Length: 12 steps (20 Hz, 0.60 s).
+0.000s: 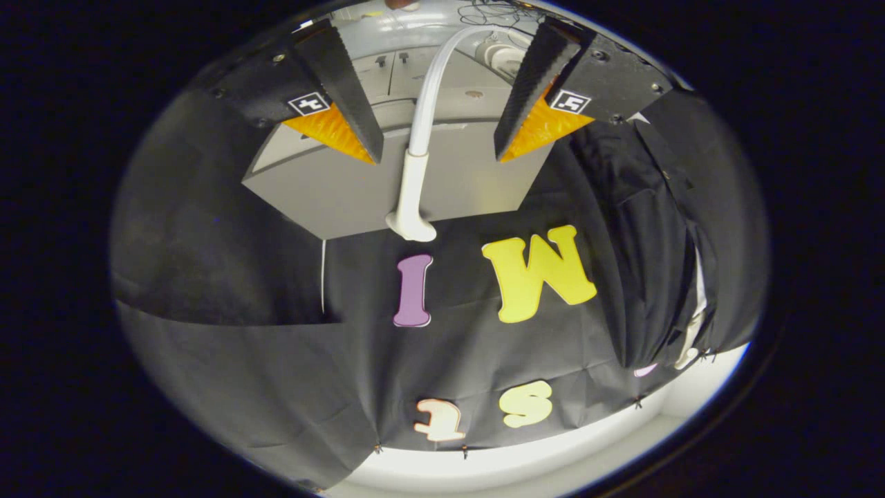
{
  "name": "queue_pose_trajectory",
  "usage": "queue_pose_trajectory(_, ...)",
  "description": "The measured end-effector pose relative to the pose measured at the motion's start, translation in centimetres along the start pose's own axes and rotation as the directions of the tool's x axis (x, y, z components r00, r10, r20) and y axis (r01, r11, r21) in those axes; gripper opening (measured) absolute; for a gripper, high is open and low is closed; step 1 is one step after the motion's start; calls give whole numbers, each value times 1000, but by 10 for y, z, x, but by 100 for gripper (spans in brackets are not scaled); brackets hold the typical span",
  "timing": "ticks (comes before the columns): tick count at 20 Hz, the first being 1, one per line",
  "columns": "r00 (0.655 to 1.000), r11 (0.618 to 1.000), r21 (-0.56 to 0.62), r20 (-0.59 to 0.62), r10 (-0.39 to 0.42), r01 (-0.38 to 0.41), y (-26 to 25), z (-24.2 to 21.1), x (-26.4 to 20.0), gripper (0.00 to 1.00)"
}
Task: Iron the clothes twice with a garment steamer, once on the left side and once on the right side.
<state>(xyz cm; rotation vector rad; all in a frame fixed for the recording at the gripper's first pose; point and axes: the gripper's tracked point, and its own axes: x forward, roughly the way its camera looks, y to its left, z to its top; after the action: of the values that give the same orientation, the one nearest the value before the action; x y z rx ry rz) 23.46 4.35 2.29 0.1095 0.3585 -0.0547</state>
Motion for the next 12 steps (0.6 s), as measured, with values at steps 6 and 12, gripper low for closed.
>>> queue_pose_trajectory(6,993,1000,8,-115,-13,14,-20,10,86,99)
queue_pose_trajectory(12,975,997,73,-221,35,-19,-26,10,153,95)
